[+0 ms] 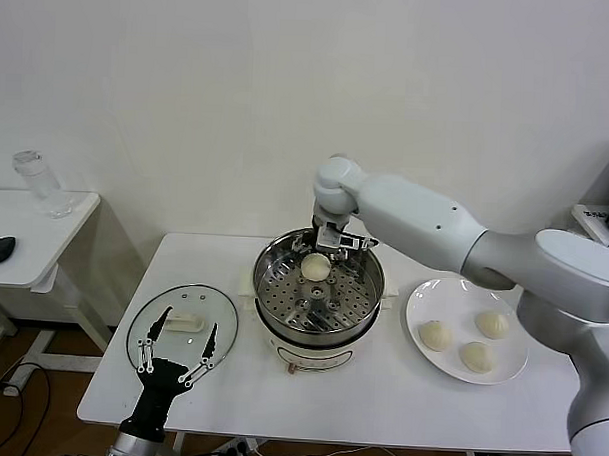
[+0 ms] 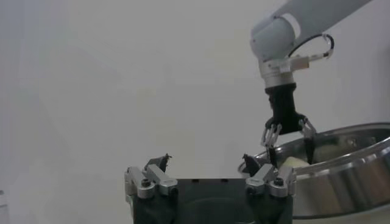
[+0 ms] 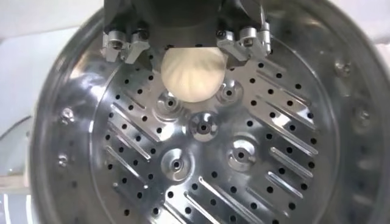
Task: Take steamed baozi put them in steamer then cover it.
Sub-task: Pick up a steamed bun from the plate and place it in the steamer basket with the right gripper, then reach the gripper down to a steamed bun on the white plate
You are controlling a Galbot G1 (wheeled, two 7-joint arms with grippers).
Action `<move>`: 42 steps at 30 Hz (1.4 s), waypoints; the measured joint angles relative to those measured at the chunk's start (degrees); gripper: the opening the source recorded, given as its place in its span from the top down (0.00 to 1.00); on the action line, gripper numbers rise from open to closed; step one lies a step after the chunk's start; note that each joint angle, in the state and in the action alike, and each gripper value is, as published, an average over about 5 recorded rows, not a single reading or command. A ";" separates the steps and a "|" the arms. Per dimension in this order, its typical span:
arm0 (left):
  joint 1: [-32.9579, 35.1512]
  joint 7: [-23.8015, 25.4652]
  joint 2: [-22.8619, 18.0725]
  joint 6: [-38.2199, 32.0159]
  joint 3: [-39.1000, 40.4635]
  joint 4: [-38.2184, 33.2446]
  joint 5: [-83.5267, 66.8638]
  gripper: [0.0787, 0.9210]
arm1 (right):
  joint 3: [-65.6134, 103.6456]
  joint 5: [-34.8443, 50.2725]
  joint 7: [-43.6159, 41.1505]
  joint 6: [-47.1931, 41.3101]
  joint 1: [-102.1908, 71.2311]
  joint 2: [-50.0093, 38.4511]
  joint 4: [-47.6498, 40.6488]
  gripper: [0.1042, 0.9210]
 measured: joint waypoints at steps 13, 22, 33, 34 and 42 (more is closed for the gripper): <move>-0.79 -0.76 1.05 1.26 1.13 0.22 -0.08 0.12 | -10.29 24.24 -2.77 -19.09 9.60 -18.22 2.85 0.12; -1.07 -1.03 1.10 2.23 1.23 -0.25 -0.38 0.12 | -16.88 30.94 -0.65 -27.28 7.89 -27.37 3.48 0.12; -0.74 -1.10 0.70 2.52 0.76 -0.61 -0.87 0.12 | -17.97 33.13 3.59 -31.33 0.25 -29.82 2.77 0.12; -0.70 -1.11 0.67 2.57 0.76 -0.68 -0.99 0.12 | -17.84 33.13 3.99 -31.52 -0.42 -29.81 2.66 0.12; -0.27 -1.12 0.34 2.72 0.54 -1.00 -1.61 0.12 | -16.01 32.13 6.52 -32.38 -5.16 -29.13 1.44 0.12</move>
